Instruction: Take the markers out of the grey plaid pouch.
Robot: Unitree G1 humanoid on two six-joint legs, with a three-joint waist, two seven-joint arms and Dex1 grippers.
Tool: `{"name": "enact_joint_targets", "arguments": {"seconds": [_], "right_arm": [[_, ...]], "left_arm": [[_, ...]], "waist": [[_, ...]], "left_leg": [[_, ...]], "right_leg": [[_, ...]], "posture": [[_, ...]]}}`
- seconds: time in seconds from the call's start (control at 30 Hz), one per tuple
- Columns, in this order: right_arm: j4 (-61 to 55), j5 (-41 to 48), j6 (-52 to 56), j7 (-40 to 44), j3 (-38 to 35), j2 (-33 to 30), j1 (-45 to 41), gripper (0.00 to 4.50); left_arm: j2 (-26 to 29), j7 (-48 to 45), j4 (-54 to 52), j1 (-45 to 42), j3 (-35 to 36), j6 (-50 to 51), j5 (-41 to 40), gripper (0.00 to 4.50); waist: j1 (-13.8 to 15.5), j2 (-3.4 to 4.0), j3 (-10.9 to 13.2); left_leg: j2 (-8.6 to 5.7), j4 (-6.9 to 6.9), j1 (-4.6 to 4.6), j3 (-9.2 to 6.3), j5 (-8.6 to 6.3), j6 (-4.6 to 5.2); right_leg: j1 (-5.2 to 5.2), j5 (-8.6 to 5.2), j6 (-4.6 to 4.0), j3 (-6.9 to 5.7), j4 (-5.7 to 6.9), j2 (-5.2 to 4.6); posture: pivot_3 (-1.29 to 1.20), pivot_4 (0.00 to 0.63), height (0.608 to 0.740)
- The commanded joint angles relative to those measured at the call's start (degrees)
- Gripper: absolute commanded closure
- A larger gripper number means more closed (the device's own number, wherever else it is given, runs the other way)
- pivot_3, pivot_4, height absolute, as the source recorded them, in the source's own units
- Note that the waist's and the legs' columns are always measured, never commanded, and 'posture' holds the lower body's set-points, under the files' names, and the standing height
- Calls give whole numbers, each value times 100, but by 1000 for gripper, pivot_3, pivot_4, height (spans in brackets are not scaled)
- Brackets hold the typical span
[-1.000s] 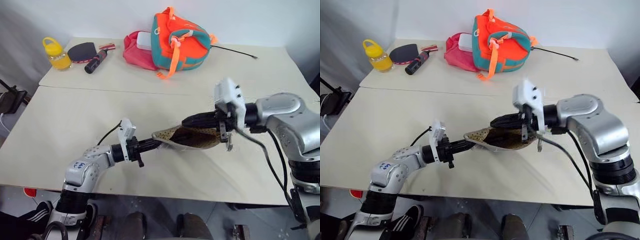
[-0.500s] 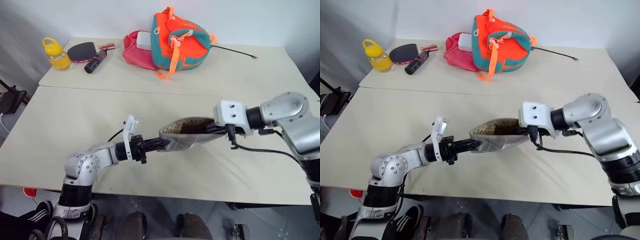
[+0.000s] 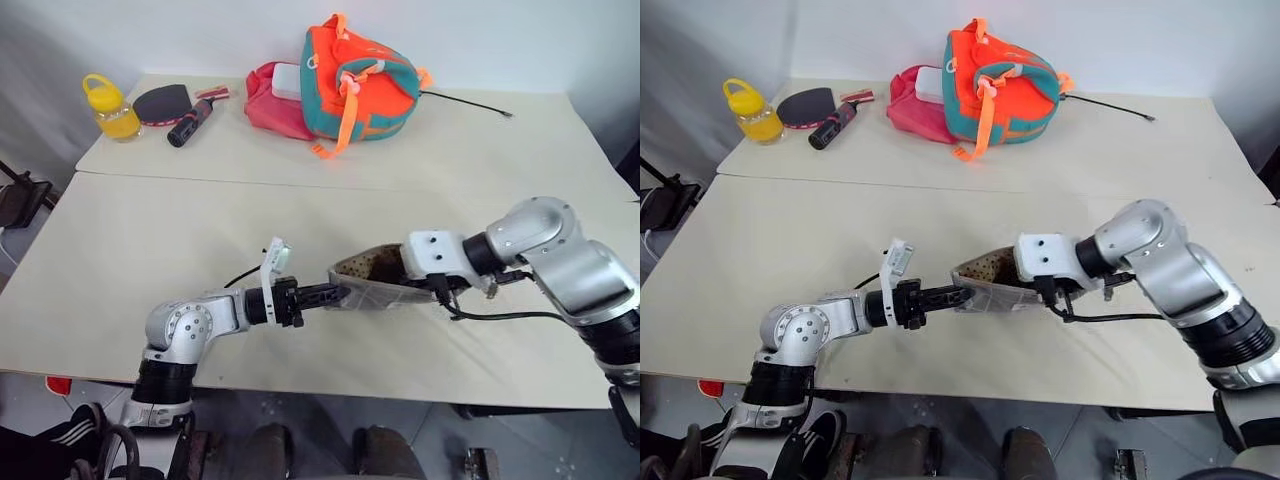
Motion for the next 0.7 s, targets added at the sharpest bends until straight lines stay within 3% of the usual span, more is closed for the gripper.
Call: {"name": "enact_joint_targets", "arguments": {"seconds": [0.03,0.2,0.27,0.43,0.7], "right_arm": [[292,-289,-282,-177,11,152,-162,4471],[500,-457,-485,-226,5,332,-157,4314],[549,-552,-571,-276,34,405,-128,3935],[673,-818,-842,-407,64,524,-75,2354],[758,-1063,-1084,-379,263,588,188,2354]], "left_arm": [[8,-157,235,-51,-39,-182,157,4500],[-63,-220,439,-85,-92,-311,267,4500],[-91,-222,470,-66,-85,-298,261,4500],[-78,-234,421,1,-111,-321,331,4500],[-109,-220,381,3,-77,-371,366,4500]], "waist": [[-1,0,0],[-4,-1,0],[-3,-1,0],[-4,-1,0],[-16,-1,0]], "left_leg": [[0,6,1,0,0,0],[1,23,1,1,0,0],[3,23,1,1,0,0],[2,23,1,0,0,0],[4,23,2,1,0,0]], "right_leg": [[1,0,0,0,3,0],[2,0,-1,7,15,-2],[2,0,-1,7,15,-3],[2,0,-1,5,18,-5],[2,0,0,5,19,-5]], "posture": [[0,150,740],[0,150,740],[0,150,740],[0,150,740],[0,150,740]]}}
